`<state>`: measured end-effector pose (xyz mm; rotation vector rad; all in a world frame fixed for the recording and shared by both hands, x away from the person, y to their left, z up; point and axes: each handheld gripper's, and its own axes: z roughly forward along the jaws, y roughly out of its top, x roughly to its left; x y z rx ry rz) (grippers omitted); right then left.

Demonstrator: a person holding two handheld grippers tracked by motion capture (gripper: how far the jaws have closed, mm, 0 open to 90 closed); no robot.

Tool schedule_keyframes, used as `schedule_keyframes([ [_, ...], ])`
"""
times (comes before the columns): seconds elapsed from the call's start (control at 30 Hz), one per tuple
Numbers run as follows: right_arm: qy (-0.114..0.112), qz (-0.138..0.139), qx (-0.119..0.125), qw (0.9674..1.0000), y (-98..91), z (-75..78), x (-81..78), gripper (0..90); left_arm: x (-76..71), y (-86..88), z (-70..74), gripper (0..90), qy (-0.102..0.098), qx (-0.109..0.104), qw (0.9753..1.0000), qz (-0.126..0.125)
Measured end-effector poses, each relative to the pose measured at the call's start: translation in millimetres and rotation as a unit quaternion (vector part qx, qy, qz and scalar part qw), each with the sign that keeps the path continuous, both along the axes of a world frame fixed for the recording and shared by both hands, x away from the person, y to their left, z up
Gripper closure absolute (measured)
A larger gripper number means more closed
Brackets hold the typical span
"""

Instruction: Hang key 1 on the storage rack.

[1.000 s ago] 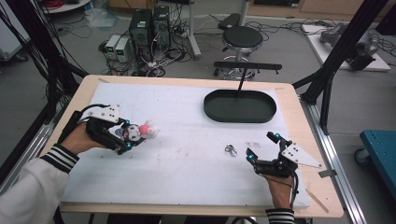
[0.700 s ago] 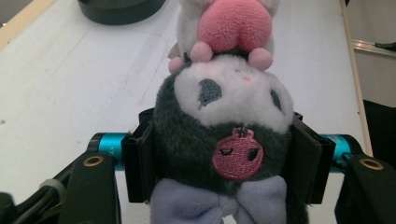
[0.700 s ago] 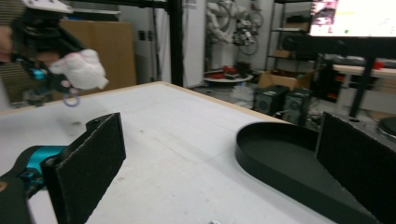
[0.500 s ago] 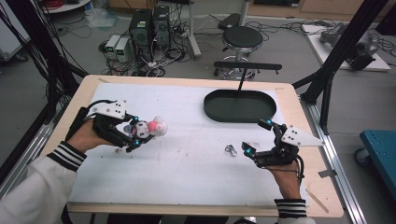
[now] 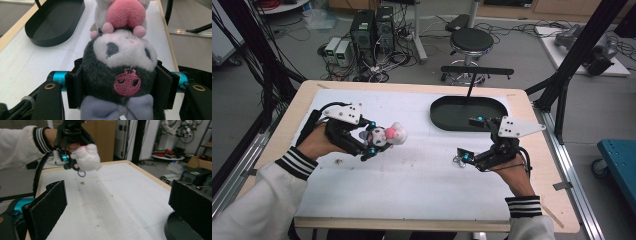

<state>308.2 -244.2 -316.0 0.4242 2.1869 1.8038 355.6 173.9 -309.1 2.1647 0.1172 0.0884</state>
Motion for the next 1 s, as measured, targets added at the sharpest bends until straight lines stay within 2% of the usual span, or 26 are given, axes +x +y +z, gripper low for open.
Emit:
schedule_keyframes([
  [0.17,0.002,0.028,-0.015,0.9995,12.6,6.9,8.7,1.0,3.3,-13.3,0.9,36.4,-0.001,-0.005,1.0000,-0.008],
  [0.37,0.010,0.063,-0.053,0.9965,31.3,11.3,18.1,1.0,7.4,-30.1,1.7,36.4,0.004,-0.008,0.9998,-0.020],
  [0.43,0.011,0.072,-0.052,0.9960,35.9,11.7,21.5,1.0,8.5,-35.0,1.5,36.4,0.006,-0.008,0.9996,-0.026],
  [0.5,0.022,0.082,-0.052,0.9950,41.8,12.0,25.6,1.0,8.8,-39.4,1.0,36.4,0.007,-0.007,0.9995,-0.030],
  [0.73,0.038,0.099,-0.055,0.9929,53.8,12.6,33.9,1.1,11.2,-52.6,0.2,36.4,0.008,-0.007,0.9991,-0.041],
  [0.9,0.040,0.105,-0.073,0.9909,63.3,9.1,39.1,1.1,11.7,-59.3,-0.4,36.3,0.004,0.000,0.9989,-0.046],
  [1.0,0.049,0.111,-0.074,0.9899,66.6,6.6,42.8,1.1,13.2,-61.9,0.3,36.3,0.007,-0.009,0.9988,-0.047],
])
